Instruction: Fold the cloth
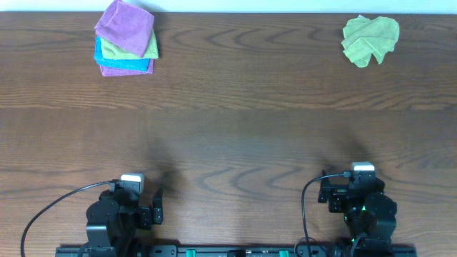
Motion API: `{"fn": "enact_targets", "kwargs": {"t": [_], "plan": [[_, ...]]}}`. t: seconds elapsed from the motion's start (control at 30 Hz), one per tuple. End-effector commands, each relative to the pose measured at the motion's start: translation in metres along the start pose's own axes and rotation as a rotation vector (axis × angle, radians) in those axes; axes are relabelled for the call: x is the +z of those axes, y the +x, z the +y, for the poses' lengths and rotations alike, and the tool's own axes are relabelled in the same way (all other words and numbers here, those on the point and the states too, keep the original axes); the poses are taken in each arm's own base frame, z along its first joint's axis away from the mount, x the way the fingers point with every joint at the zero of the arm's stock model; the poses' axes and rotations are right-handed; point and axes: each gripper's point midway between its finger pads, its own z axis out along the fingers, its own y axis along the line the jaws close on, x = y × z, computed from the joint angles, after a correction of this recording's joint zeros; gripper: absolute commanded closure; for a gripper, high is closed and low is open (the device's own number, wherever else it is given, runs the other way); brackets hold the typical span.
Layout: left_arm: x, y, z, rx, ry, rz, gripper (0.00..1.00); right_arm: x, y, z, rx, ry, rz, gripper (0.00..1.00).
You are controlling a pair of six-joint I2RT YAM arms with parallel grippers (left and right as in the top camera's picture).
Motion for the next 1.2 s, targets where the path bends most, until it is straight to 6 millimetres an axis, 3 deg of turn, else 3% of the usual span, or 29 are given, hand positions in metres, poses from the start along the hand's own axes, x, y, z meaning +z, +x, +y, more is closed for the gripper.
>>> {"fn": "enact_targets", "kwargs": {"t": [0.0, 1.0, 1.17], "plan": [[0.0011, 0.0067, 0.0013, 0.026, -0.008, 0.021, 0.05, 0.0021, 0.0057, -0.0039, 0.018, 0.021, 0.011, 0.01], [0.0011, 0.0067, 0.0013, 0.026, -0.008, 0.021, 0.05, 0.0021, 0.0054, -0.0038, 0.019, 0.02, 0.01, 0.01], [0.0011, 0.0067, 0.0013, 0.026, -0.008, 0.021, 0.05, 0.0012, 0.0027, -0.0039, 0.111, 0.02, 0.005, 0.01]]}}
